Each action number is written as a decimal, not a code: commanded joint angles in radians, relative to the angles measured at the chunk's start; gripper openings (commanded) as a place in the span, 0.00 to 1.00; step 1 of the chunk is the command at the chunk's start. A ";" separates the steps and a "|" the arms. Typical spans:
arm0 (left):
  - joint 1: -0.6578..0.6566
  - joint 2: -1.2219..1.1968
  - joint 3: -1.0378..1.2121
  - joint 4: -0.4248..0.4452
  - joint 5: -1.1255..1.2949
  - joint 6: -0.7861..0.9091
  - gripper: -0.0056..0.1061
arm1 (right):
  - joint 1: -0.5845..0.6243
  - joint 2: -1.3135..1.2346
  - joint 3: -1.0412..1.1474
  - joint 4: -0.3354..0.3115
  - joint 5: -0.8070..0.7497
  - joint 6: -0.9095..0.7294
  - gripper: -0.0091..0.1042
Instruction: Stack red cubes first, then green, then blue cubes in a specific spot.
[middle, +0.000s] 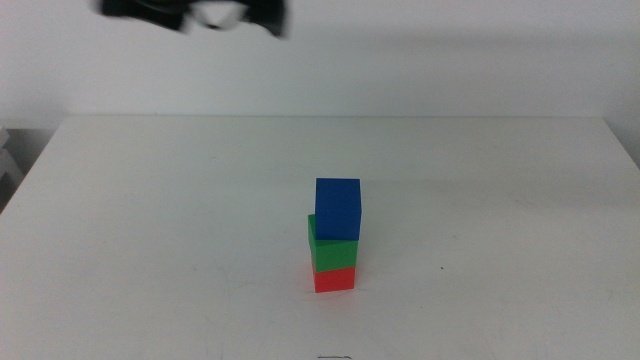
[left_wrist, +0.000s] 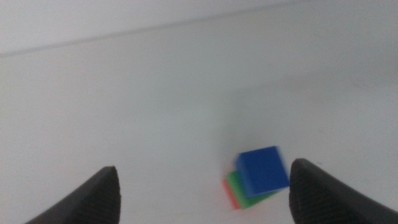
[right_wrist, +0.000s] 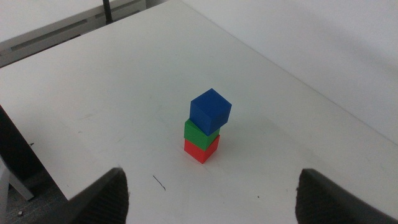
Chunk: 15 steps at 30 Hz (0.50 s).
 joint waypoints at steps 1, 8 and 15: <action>0.035 -0.111 0.024 0.064 0.058 0.013 0.88 | -0.008 0.005 -0.022 -0.006 -0.071 -0.006 0.72; 0.400 -0.420 0.330 -0.120 -0.137 0.237 0.88 | -0.008 -0.002 -0.022 -0.025 -0.071 -0.006 0.72; 0.619 -0.671 0.563 -0.188 -0.400 0.381 0.88 | -0.008 -0.002 -0.022 -0.029 -0.071 -0.006 0.72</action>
